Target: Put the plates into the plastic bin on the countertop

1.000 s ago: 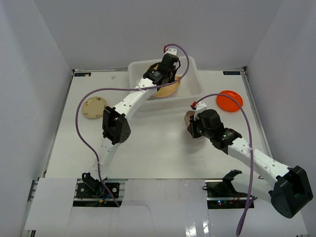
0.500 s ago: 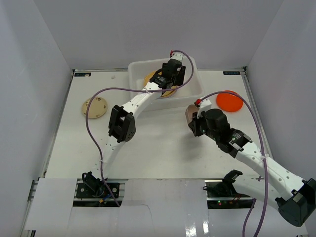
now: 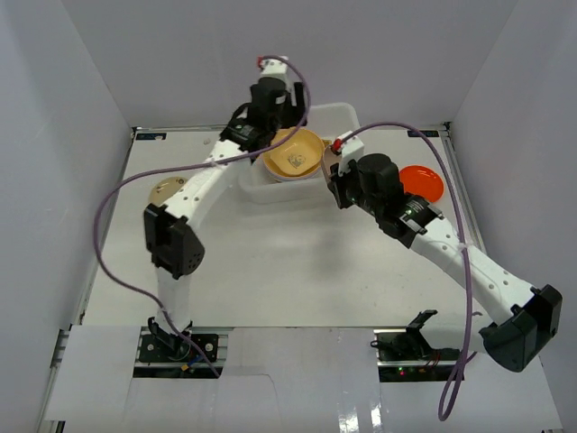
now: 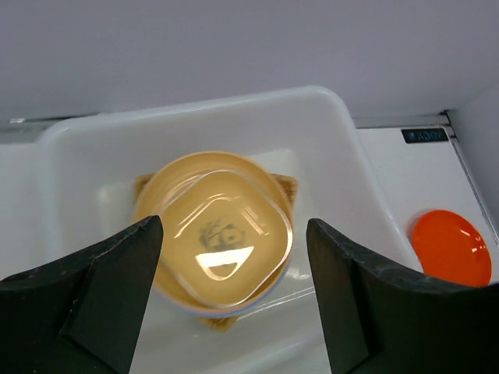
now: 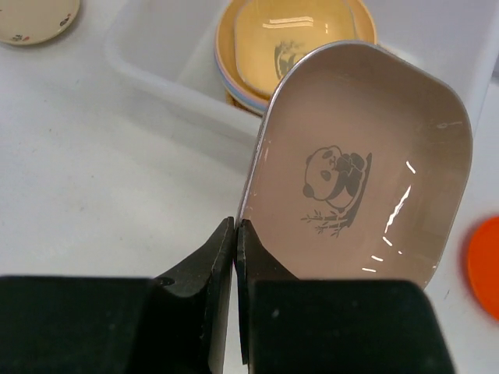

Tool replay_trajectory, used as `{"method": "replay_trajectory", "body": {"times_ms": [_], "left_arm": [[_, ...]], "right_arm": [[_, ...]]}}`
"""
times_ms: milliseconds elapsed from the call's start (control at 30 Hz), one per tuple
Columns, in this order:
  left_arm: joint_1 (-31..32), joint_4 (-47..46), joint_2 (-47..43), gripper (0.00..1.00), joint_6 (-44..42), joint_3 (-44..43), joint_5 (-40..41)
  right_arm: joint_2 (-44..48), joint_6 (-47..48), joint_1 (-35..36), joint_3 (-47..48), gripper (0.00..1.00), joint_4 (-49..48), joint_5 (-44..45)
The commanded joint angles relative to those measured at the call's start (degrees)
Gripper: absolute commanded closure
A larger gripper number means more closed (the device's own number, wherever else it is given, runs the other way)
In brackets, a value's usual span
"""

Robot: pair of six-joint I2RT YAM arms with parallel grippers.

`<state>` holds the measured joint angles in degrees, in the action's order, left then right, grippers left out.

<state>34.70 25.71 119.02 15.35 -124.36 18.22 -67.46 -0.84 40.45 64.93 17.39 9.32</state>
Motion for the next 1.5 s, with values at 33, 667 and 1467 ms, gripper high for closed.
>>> {"method": "replay_trajectory", "body": {"times_ms": [33,667,1467], "left_arm": [[-15.1,0.8,-20.4,0.17,14.6,21.7,-2.8],[-55.2,-8.7,-49.6,0.18,29.7,78.6,-16.6],[-58.1,-19.8,-17.2,0.32,36.1,68.2,-32.5]], "right_arm": [[-6.6,9.3,0.5,6.9,0.92,-7.2,-2.4],[-52.0,20.3,1.0,50.2,0.92,4.7,1.2],[-7.2,-23.7,-35.1,-10.8,0.57,-21.5,-5.4]]}}
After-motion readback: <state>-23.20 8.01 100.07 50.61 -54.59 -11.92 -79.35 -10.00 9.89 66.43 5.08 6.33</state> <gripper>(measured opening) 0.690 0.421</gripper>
